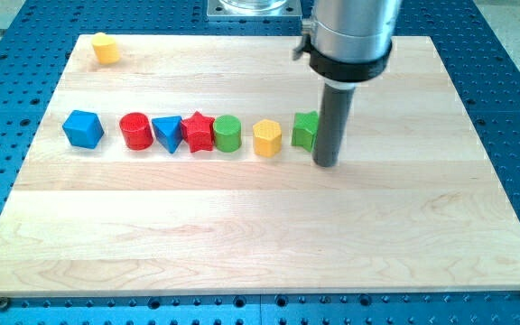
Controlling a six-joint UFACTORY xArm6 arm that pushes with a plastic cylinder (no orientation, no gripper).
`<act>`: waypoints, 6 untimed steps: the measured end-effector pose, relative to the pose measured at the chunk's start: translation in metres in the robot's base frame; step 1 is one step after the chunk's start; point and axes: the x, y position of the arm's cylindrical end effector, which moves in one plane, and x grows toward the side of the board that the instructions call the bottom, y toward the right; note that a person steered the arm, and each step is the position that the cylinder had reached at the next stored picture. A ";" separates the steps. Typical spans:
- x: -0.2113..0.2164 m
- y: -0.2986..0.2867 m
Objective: Push the green star into the hexagon
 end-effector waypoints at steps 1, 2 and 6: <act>-0.064 0.049; -0.115 0.018; -0.051 -0.002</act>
